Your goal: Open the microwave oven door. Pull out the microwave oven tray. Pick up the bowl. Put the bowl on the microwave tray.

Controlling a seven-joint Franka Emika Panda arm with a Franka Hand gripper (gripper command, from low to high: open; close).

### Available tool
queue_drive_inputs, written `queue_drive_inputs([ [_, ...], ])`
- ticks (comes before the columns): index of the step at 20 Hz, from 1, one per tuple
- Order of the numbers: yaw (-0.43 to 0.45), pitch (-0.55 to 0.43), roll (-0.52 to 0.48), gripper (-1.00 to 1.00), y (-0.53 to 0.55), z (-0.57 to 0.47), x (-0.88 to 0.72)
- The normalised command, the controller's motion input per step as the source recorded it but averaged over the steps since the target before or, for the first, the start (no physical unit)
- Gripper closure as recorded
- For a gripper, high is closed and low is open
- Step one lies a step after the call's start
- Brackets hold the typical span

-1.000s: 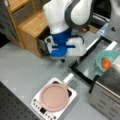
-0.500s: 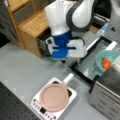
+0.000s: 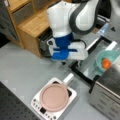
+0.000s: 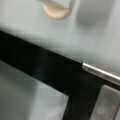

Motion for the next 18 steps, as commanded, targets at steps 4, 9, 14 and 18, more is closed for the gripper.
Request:
queue_drive_inputs([
  [4,-0.011,-0.035,0.179,-1.0,0.1,-0.05,-0.13],
  [9,-0.028,-0.045,0.184,-1.0,0.05,-0.08,-0.11],
  [14,-0.028,-0.057,0.13,-1.0,-0.03,-0.1,-0.1],
  [18,-0.028,-0.065,0.127,-1.0,-0.05,-0.12,-0.08],
])
